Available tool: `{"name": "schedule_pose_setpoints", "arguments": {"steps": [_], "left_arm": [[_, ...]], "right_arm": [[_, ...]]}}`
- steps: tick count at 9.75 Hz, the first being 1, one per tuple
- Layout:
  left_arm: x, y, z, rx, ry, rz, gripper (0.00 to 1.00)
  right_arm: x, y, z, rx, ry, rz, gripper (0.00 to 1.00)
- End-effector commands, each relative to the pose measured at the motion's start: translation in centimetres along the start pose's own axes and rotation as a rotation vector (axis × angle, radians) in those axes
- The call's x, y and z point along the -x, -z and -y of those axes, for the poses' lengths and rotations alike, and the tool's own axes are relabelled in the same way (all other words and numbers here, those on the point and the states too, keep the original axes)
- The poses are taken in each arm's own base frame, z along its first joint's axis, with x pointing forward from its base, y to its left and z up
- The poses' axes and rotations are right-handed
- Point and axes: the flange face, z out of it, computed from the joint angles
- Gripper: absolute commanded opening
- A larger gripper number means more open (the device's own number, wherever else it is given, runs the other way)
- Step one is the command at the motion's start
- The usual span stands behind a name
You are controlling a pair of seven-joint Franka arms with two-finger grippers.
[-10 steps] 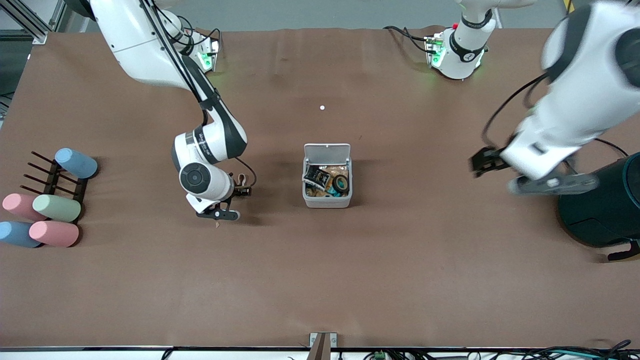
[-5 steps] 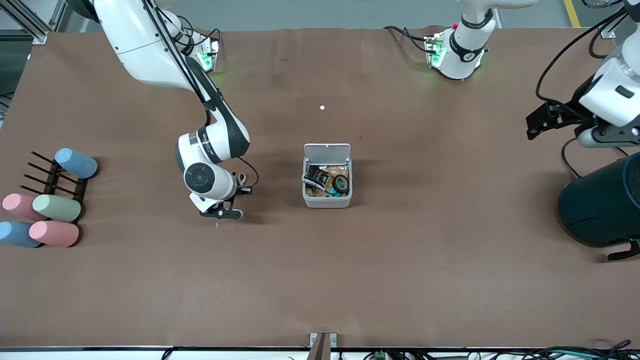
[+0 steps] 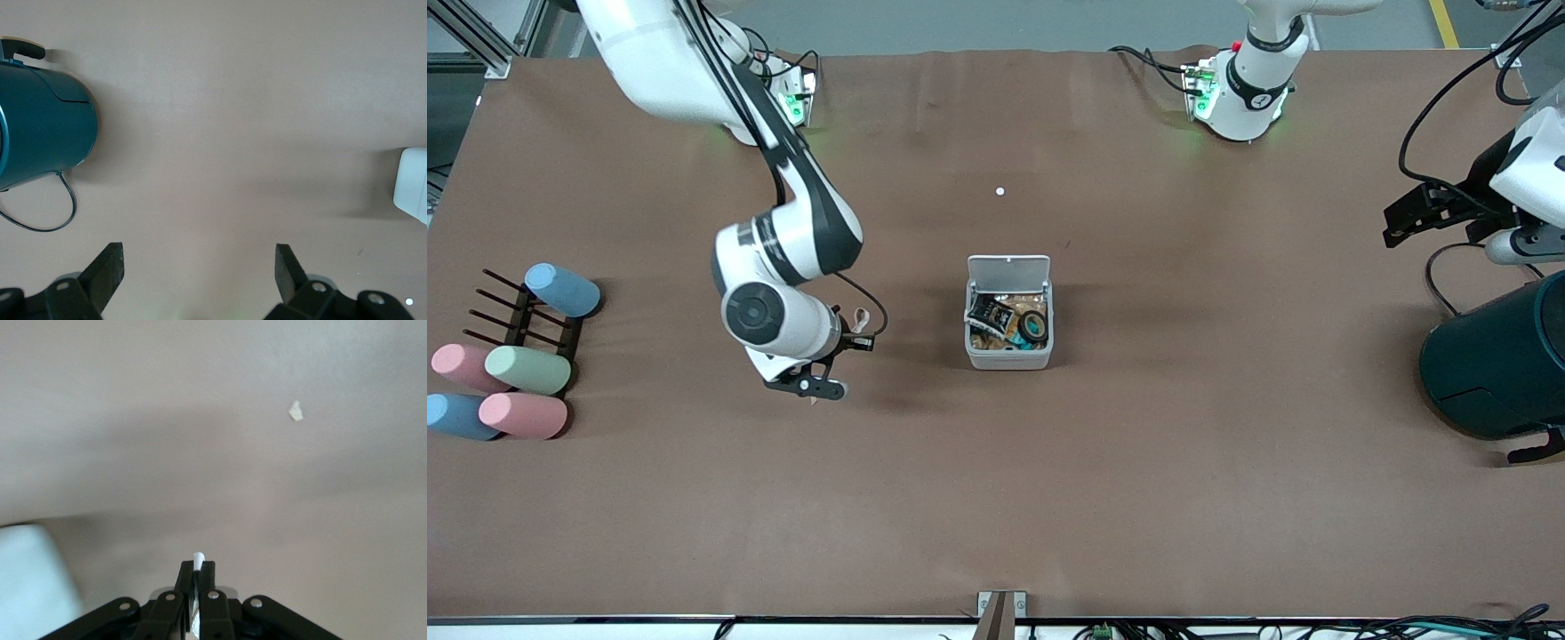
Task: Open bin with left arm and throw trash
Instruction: 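Carry the white tie over the bin with the right gripper and release it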
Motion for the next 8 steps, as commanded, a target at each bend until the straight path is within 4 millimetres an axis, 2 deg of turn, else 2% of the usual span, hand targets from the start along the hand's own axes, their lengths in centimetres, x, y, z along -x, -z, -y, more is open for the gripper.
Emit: {"name": "schedule_pose_setpoints", "arguments": {"steps": [1,2,4,6,8], "left_arm": [[0.1,0.7,0.0,0.015,-0.009,-0.002,1.00],[0.1,0.7,-0.1,0.017,-0.004,-0.003,1.00],[-0.2,0.5,-0.1,0.014,0.008,-0.008,1.00],[-0.4,0.4,0.1,0.018,0.017,-0.010,1.00],[-0.4,0.5,0.3,0.019,0.020,-0.016,1.00]], "right_arm": [[3.2,5.5,6.4,-0.099,-0.088,-0.022,0.00],[5.2,5.9,9.0,-0.114,-0.107,-0.034,0.00],[8.8,4.4,13.6,-0.144,-0.109,-0.064,0.00],[10.4,1.5,15.8,-0.128,-0.101,-0.062,0.00],[10.5,-0.8,16.1,-0.099,-0.089,-0.047,0.01]]}}
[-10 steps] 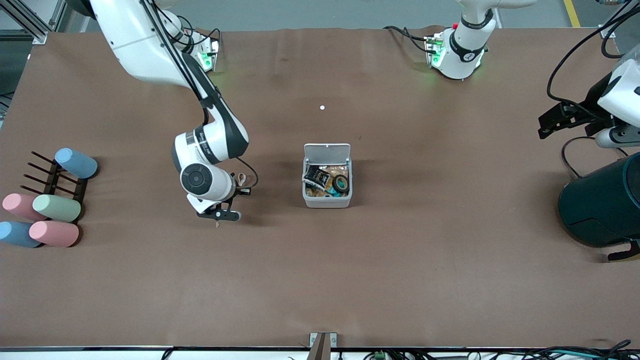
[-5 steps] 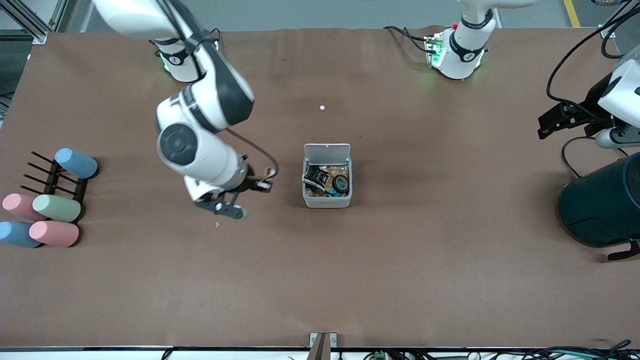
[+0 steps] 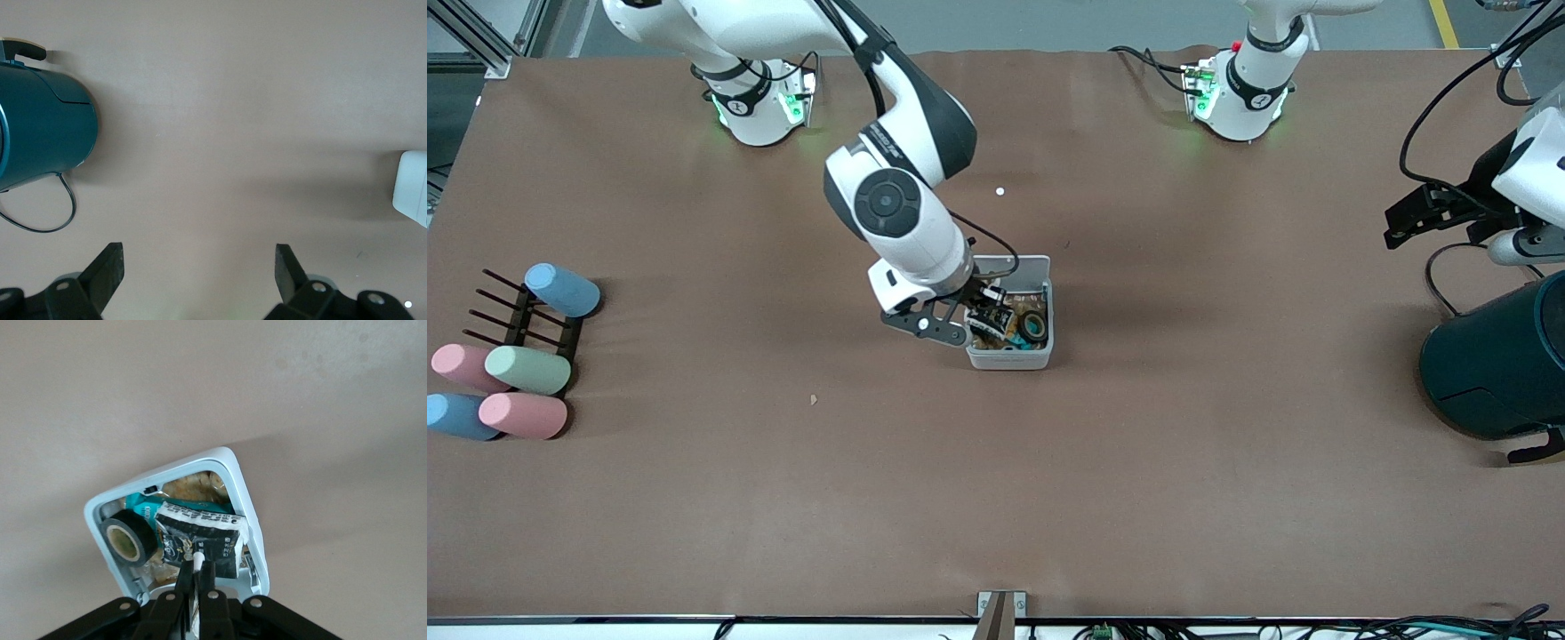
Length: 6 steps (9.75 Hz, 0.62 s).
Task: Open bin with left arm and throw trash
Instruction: 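Carry the white tie over the bin with the right gripper and release it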
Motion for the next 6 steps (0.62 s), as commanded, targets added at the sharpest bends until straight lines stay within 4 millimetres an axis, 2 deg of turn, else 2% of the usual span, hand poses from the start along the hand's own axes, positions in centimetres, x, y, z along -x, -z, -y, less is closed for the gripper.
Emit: {"name": "schedule_pose_setpoints", "arguments": {"steps": [1,3,5,6], "left_arm": [[-0.3,0.4,0.2,0.018,0.013,-0.012,1.00],[-0.5,0.0,-0.3,0.023,0.009,-0.007,1.00],[-0.6,0.4,-0.4,0.022,0.007,-0.016,1.00],[-1.2,0.1,0.0,0.021,0.010,-0.013,1.00]], "right_arm": [[-0.6,-2.1,0.0,0.023,-0.010,0.013,0.01],[-0.6,-3.6,0.2,0.024,-0.006,0.008,0.02],[-0.4,-4.0,0.3,0.029,0.002,0.003,0.09],[-0.4,-4.0,0.3,0.029,0.000,0.004,0.29]]}}
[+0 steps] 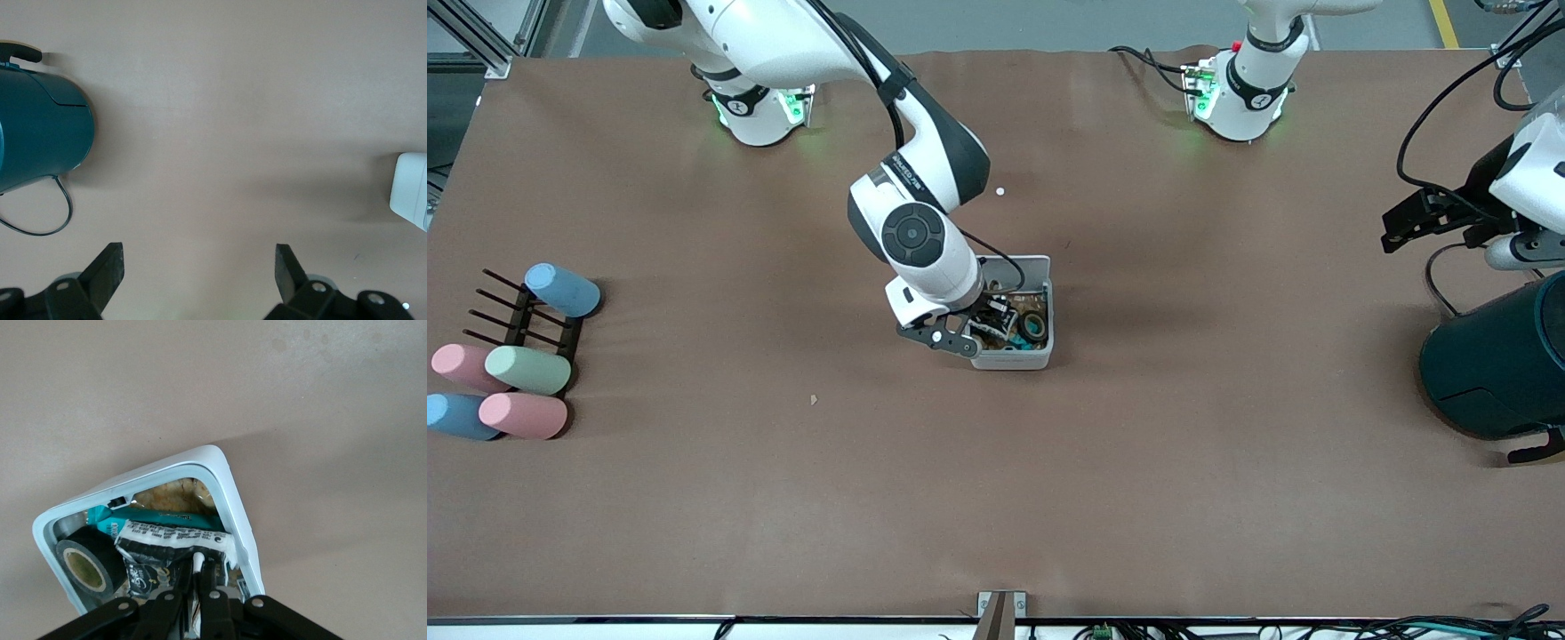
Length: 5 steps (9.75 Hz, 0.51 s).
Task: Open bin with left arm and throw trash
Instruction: 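Carry the white tie over the bin with the right gripper and release it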
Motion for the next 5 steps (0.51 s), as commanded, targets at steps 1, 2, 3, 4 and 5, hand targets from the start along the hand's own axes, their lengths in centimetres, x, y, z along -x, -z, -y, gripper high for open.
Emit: {"name": "schedule_pose_setpoints", "arguments": {"steps": [1,2,3,4,5], "left_arm": [[-0.8,0.7,0.2,0.015,0.010,-0.016,1.00],[-0.8,0.7,0.1,0.013,0.018,-0.016,1.00],[-0.8,0.7,0.0,0.015,0.016,-0.016,1.00],[-0.9,0.7,0.3,0.016,0.021,-0.017,1.00],[-0.9,0.7,0.3,0.016,0.019,-0.017,1.00]], "right_arm": [[0.2,0.2,0.5,-0.005,0.007,-0.011,0.60],[0.1,0.6,0.5,-0.007,0.014,-0.011,0.69],[0.1,1.2,0.5,-0.012,0.015,-0.012,0.76],[0.2,2.0,0.5,-0.018,0.016,-0.014,0.79],[0.4,4.0,0.2,-0.020,0.013,-0.008,0.82]]}}
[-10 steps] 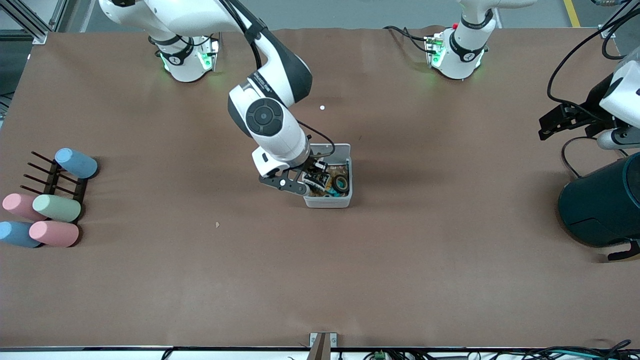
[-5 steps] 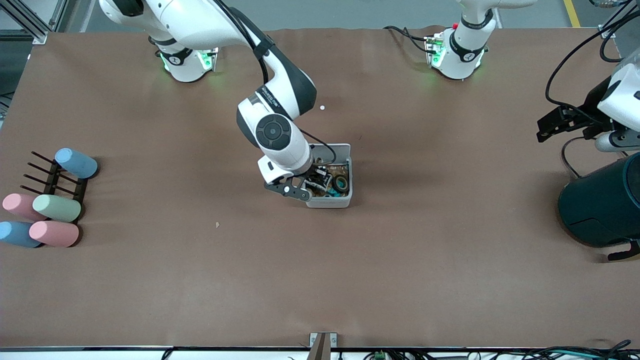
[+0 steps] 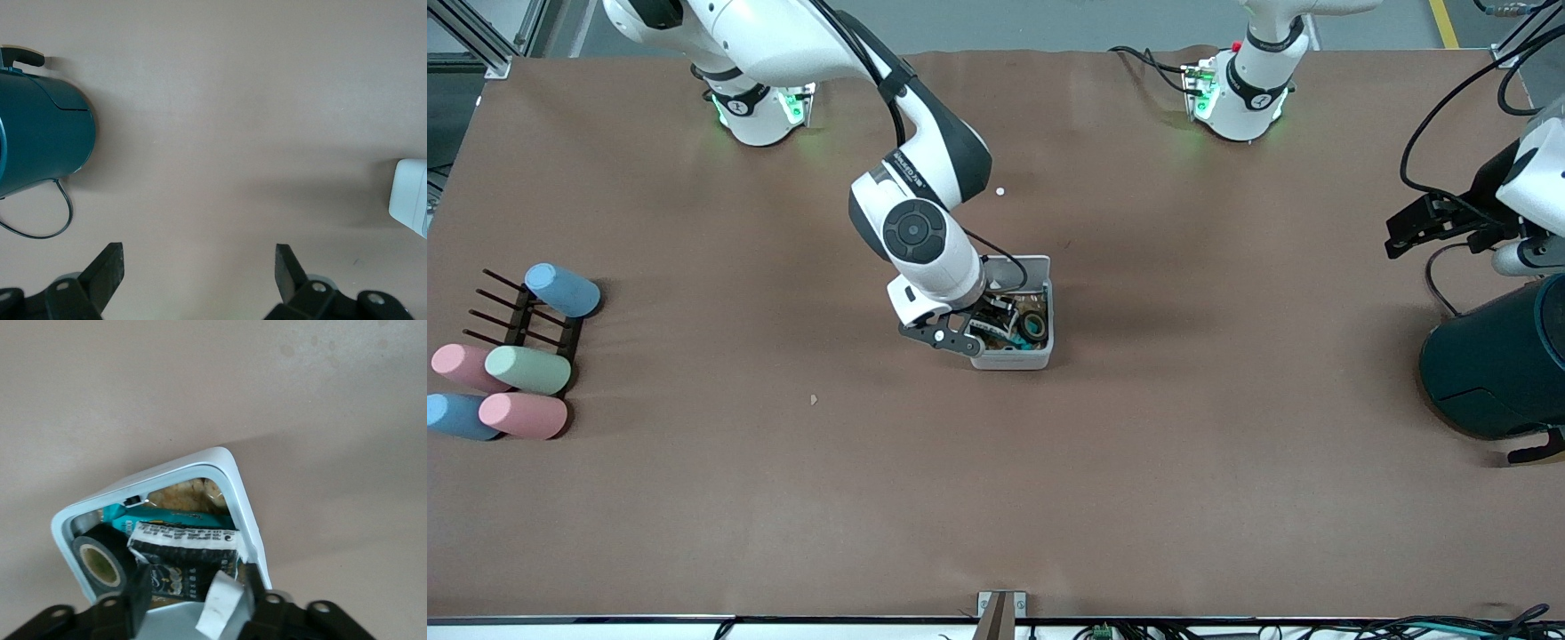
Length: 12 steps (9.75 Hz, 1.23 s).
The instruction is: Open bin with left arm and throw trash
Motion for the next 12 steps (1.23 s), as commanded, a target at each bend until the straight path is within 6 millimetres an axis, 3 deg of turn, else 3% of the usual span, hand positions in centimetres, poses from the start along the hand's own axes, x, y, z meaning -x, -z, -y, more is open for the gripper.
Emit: {"name": "schedule_pose_setpoints", "arguments": {"steps": [1,4,5,7,8,10,12], "left_arm": [[-0.4,0.5,0.1,0.016,0.009,-0.009,1.00],[-0.4,0.5,0.3,0.013,0.013,-0.010,1.00],[-0.4,0.5,0.6,0.015,0.016,-0.009,1.00],[-0.4,0.5,0.9,0.016,0.019,-0.009,1.00],[-0.4,0.5,0.8,0.015,0.017,-0.009,1.00],[-0.7,0.5,0.8,0.015,0.010,-0.011,1.00],[-0.8,0.6,0.8,0.015,0.018,-0.014,1.00]], "right_arm": [[0.5,3.3,-0.5,0.004,0.004,0.009,0.83],[0.8,4.9,-0.3,-0.001,0.007,0.004,0.84],[0.7,6.6,-0.8,0.002,0.007,0.000,0.84],[-3.9,14.3,-6.5,-0.013,-0.036,-0.002,0.84],[-5.6,18.5,-10.5,0.003,-0.006,0.020,0.84],[-6.7,25.2,-17.8,0.041,0.059,0.065,0.84],[-7.5,30.5,-25.3,0.092,0.159,0.074,0.85]]}}
